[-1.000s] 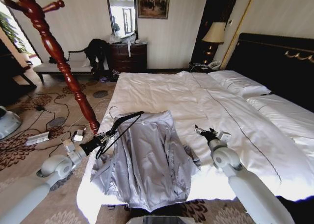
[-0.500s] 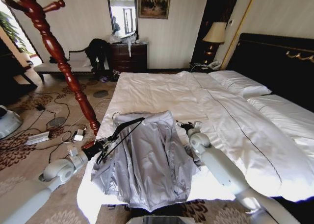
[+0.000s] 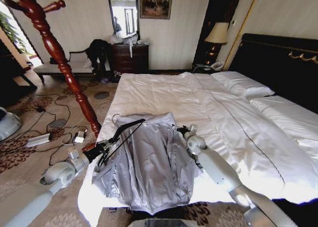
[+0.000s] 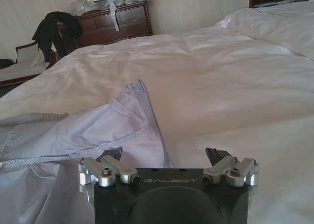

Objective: Pick up the clothes from the bed and hang them on the clothes hanger.

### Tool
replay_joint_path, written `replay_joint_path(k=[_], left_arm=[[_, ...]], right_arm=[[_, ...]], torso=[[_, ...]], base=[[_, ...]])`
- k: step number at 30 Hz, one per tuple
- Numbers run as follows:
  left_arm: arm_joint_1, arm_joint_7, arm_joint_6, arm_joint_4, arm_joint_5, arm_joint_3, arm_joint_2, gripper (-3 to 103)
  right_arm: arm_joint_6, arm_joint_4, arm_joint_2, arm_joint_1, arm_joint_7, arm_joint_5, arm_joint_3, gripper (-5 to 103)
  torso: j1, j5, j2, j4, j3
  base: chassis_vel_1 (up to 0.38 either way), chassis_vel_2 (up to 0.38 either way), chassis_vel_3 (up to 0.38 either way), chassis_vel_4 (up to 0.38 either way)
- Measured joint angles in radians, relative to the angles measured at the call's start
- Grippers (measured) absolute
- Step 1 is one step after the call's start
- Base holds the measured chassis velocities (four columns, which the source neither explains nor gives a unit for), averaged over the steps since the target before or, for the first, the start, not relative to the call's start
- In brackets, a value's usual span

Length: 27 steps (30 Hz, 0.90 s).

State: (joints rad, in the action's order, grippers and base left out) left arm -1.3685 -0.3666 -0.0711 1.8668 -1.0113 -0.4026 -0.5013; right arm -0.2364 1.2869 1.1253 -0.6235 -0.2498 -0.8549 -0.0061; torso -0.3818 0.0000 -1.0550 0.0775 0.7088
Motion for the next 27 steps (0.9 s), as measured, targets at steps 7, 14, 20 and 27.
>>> replay_joint_path(k=[7,14,20,27], left_arm=[[-0.02,0.004,0.001,0.006,0.008,-0.006,-0.007,15],[-0.021,0.009,0.006,0.015,0.01,-0.002,-0.018,15],[-0.001,0.001,0.006,-0.006,0.021,-0.003,-0.017,15],[0.036,-0.008,0.01,-0.03,0.016,0.001,-0.002,15]], right_arm=[[0.019,-0.084,0.01,0.032,0.025,0.007,-0.035,91],[0.023,-0.122,0.038,0.054,0.025,0.003,-0.045,71],[0.024,-0.143,0.061,0.056,0.017,0.001,-0.024,49],[0.024,-0.131,0.062,0.056,0.008,-0.011,-0.023,16]], torso=[[0.0,-0.0001,0.0,0.0006,0.0],[0.0,-0.0002,0.0,0.0003,0.0],[0.0,-0.0002,0.0,0.0003,0.0],[0.0,-0.0001,0.0,0.0006,0.0]], base=[[0.0,0.0,0.0,0.0],[0.0,0.0,0.0,0.0],[0.0,0.0,0.0,0.0],[0.0,0.0,0.0,0.0]])
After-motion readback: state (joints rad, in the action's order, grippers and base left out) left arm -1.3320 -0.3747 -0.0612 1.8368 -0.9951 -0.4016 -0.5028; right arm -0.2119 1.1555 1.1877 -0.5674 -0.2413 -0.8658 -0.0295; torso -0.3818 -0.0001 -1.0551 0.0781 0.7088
